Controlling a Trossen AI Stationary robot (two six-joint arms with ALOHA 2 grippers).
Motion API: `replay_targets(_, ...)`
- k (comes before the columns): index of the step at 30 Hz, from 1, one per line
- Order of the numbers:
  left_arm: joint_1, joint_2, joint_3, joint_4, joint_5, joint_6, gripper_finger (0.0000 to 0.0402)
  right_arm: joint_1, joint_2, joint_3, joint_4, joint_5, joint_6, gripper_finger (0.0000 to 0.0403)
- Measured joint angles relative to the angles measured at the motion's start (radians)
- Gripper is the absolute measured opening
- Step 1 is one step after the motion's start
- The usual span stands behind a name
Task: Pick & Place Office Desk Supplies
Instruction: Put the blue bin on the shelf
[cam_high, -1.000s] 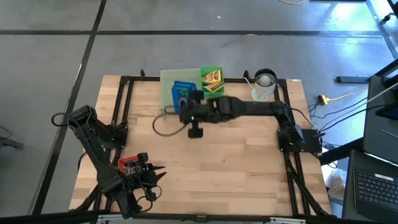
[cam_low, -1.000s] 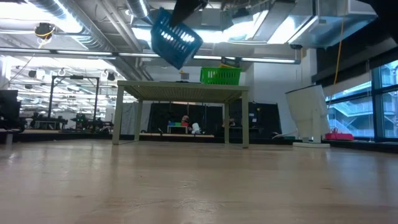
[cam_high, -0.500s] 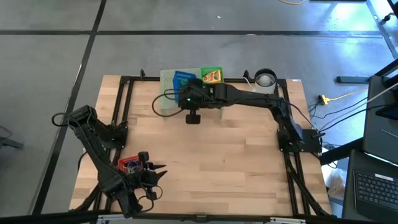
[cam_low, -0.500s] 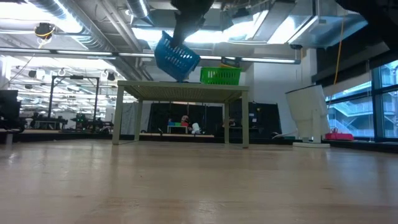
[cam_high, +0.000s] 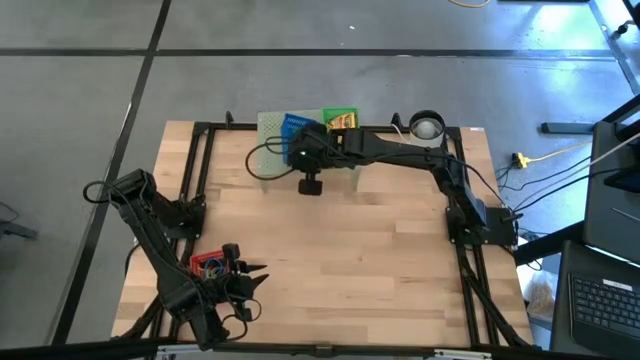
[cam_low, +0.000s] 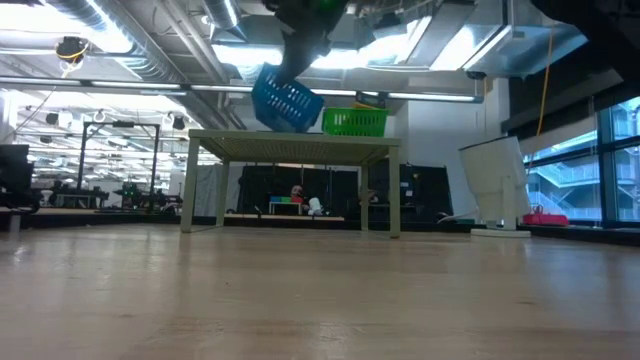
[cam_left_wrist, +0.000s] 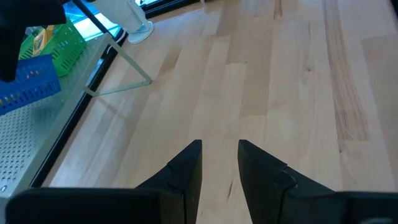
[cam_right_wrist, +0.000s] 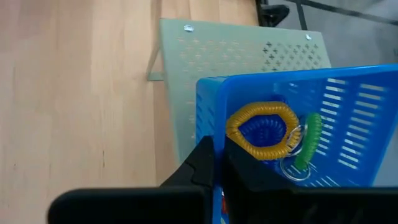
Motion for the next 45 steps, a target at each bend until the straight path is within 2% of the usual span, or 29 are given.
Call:
replay_targets(25, 0.000, 0.000, 0.000, 0.000, 0.000, -0.008, 0.0097, -0.029, 0.000, -0.014, 0.006, 0.000, 0.028, 0.0010)
replay_targets(30, 0.000, 0.000, 0.000, 0.000, 0.000, -0.008, 0.0097, -0.039, 0.000, -0.014, 0.012, -0.055, 0.035, 0.0010)
replay_targets(35, 0.000, 0.000, 0.000, 0.000, 0.000, -0.008, 0.0097, -0.039, 0.000, -0.014, 0.027, -0.026, 0.031, 0.0010)
replay_targets(45, 0.000, 0.000, 0.000, 0.001, 0.000, -0.008, 0.0097, -0.049, 0.024, -0.013, 0.056, -0.063, 0.027, 0.0010)
